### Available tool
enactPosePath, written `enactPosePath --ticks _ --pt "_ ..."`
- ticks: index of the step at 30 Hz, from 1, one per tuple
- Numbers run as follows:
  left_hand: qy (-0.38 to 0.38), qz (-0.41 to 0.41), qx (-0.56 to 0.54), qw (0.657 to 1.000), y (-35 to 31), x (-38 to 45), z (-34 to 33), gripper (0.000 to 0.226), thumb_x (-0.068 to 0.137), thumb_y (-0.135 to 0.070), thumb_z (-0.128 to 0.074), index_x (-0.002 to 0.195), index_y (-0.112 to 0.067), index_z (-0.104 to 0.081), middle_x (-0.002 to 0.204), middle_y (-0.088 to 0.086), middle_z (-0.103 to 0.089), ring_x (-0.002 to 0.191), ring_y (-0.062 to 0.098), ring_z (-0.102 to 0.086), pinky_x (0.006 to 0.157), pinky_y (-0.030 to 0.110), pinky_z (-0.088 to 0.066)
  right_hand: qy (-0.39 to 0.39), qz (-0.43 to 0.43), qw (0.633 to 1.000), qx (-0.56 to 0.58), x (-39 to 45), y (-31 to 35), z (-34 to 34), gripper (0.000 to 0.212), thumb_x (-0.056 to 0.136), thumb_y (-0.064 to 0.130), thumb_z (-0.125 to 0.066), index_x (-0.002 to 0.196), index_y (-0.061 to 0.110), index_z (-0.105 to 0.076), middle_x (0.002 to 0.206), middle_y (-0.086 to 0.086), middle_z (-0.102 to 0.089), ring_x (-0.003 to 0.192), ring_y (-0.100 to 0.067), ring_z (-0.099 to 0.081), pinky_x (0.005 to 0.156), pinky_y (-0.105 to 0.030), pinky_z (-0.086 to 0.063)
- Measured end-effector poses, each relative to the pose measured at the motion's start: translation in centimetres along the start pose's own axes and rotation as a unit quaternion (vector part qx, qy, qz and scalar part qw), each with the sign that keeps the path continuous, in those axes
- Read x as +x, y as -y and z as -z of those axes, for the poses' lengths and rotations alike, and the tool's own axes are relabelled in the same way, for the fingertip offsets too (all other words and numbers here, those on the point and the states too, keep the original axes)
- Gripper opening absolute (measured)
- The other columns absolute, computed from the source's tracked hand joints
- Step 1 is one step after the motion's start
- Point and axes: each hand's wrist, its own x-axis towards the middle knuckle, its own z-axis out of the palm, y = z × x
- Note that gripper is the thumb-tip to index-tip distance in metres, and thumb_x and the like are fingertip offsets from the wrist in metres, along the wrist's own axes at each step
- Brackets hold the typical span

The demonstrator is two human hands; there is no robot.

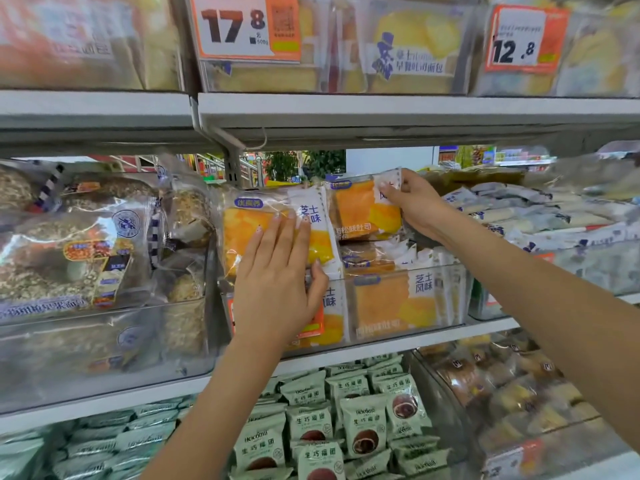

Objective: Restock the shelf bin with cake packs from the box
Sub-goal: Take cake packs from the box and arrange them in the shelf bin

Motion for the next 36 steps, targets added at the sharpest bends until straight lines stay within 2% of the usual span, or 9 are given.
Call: enactPosePath --ticks 6,11,15,18,23,26,29,32,36 --pt "0.006 0.0 -0.01 1.0 0.0 0.0 0.0 0.053 0.091 -0.033 -0.036 0.131 -0.005 -0.056 0.136 0.015 -0.053 0.13 0.028 -0.048 0.113 0.04 -0.026 -0.039 -0.017 0.994 -0.098 -0.1 -0.6 -0.4 0.056 0.09 0.03 -0.062 0.134 0.01 -0.035 0.131 -0.009 -0.051 0.107 -0.019 -0.052 0.085 -0.029 -0.047" --pt "0.01 0.001 -0.018 1.0 0.0 -0.1 0.0 0.052 0.091 -0.033 -0.037 0.131 -0.005 -0.056 0.135 0.015 -0.054 0.13 0.028 -0.047 0.113 0.04 -0.027 -0.075 -0.033 0.991 -0.108 -1.2 0.0 0.4 0.069 0.084 0.038 -0.066 0.134 0.009 -0.029 0.129 -0.013 -0.048 0.116 -0.027 -0.052 0.095 -0.036 -0.046" --pt "-0.026 -0.032 -0.065 0.997 0.1 -0.6 0.5 0.044 0.096 -0.025 -0.035 0.129 -0.006 -0.058 0.133 0.011 -0.057 0.129 0.027 -0.048 0.111 0.039 -0.03 -0.171 0.069 0.98 -0.068 -6.4 0.4 0.3 0.057 0.088 0.031 -0.064 0.13 0.008 -0.034 0.091 0.0 -0.053 0.087 -0.012 -0.057 0.082 -0.026 -0.049" --pt "-0.032 -0.123 -0.126 0.984 -0.7 -5.7 0.8 0.043 0.101 -0.021 -0.024 0.135 -0.009 -0.048 0.139 0.012 -0.05 0.135 0.027 -0.037 0.117 0.043 -0.021 -0.212 0.16 0.964 -0.004 -13.7 -0.8 -0.7 0.038 0.092 0.022 -0.06 0.123 0.01 -0.041 0.088 -0.001 -0.05 0.079 -0.007 -0.051 0.071 -0.011 -0.043" --pt "0.14 -0.19 -0.227 0.945 -5.9 -20.7 2.9 0.033 0.085 -0.019 -0.048 0.113 -0.009 -0.064 0.121 0.008 -0.066 0.12 0.021 -0.049 0.103 0.036 -0.036 -0.16 0.151 0.975 0.006 -26.4 -7.6 -4.7 0.017 0.092 0.013 -0.058 0.101 0.02 -0.045 0.085 0.007 -0.052 0.079 -0.008 -0.054 0.072 -0.017 -0.044" --pt "0.353 -0.113 -0.274 0.888 -8.1 -29.0 3.5 0.036 0.078 -0.023 -0.044 0.103 -0.015 -0.069 0.1 0.001 -0.071 0.098 0.018 -0.062 0.085 0.029 -0.048 -0.043 0.035 0.998 -0.04 -33.4 -14.6 -7.5 0.019 0.091 0.013 -0.059 0.093 0.028 -0.048 0.085 0.007 -0.055 0.079 -0.004 -0.054 0.07 -0.012 -0.042" --pt "0.537 0.03 -0.254 0.804 -8.4 -36.5 4.6 0.037 0.088 -0.019 -0.042 0.123 -0.02 -0.057 0.108 0.001 -0.065 0.101 0.019 -0.061 0.086 0.032 -0.05 0.09 -0.084 0.985 -0.117 -39.6 -21.7 -9.6 0.011 0.09 0.016 -0.06 0.093 0.022 -0.052 0.085 0.002 -0.059 0.078 -0.004 -0.055 0.069 -0.012 -0.041" --pt "0.654 0.099 -0.212 0.72 -7.6 -43.5 5.4 0.038 0.095 -0.02 -0.044 0.132 -0.024 -0.047 0.119 0.004 -0.058 0.111 0.023 -0.055 0.09 0.035 -0.046 0.261 -0.217 0.917 -0.208 -44.7 -28.1 -11.0 0.012 0.091 0.024 -0.06 0.099 0.02 -0.054 0.092 -0.001 -0.062 0.084 -0.011 -0.058 0.077 -0.017 -0.046" --pt "0.756 0.222 -0.194 0.585 -6.1 -50.4 6.0 0.034 0.095 -0.024 -0.047 0.128 -0.019 -0.051 0.123 0.01 -0.059 0.109 0.028 -0.057 0.089 0.036 -0.049 0.438 -0.329 0.8 -0.246 -49.1 -33.0 -13.7 0.035 0.09 0.029 -0.061 0.122 0.016 -0.051 0.12 -0.005 -0.058 0.111 -0.023 -0.057 0.091 -0.032 -0.047"
